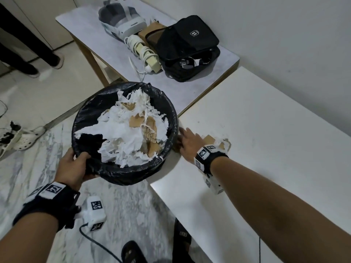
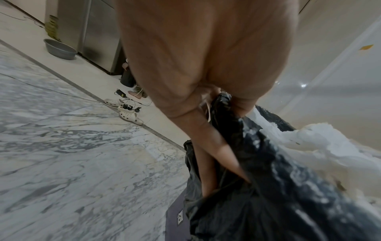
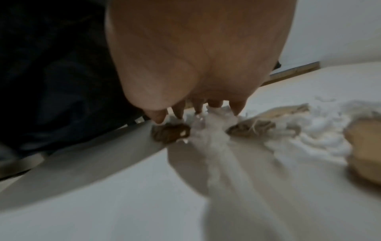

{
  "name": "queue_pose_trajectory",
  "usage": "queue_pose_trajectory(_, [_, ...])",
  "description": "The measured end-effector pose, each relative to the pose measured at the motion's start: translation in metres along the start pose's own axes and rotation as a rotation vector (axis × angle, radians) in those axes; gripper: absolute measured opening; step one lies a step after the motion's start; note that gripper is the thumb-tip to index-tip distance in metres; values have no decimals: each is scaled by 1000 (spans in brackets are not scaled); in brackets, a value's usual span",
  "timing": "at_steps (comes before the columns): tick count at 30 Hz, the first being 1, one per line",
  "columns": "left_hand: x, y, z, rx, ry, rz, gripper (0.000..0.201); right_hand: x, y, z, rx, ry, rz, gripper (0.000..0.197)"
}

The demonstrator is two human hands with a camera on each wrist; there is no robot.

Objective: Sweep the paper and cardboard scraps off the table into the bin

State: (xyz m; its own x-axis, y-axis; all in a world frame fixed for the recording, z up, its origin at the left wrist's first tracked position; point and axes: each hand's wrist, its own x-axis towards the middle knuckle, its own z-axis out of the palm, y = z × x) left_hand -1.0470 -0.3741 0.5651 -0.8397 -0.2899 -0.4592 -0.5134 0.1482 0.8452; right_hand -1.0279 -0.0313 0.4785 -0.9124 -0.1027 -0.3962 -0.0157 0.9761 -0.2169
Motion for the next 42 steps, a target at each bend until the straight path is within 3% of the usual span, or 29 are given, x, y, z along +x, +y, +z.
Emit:
queue_pose_trajectory(5, [-3,10,15,8,-46,3,22,-49,7,19,-54,55,-143,56])
queue_pose_trajectory(7, [-3,19,26,15,-79,18,23,-63,28,15,13,151,-105,58])
queue_pose_trajectory(12, [-4,40,56,36,-185,75,22,-100,107,-2,365,294,471,61])
queue_pose_trajectory(16, [3,40,70,34,-212,93,23,-124,157,13,481,168,769,77])
queue_pose_trajectory(18, [8,38,72,38,-209,95,25,-126,153,19,519,143,759,79])
queue_pose_trajectory(26, [12,31,67,47,-220,74,32,-110,57,32,625,234,374,68])
queue_pose_trajectory(36, [14,21,29,-13,-103,62,28,-35,98,-40,472,156,459,74])
queue_pose_trajectory(40, [13,14,10,-30,-42,41,26,-24,80,-31,489,15,508,81])
queue_pose_trajectory(42, [8,11,4,-41,-22,37,24,-34,56,-15,523,16,442,80])
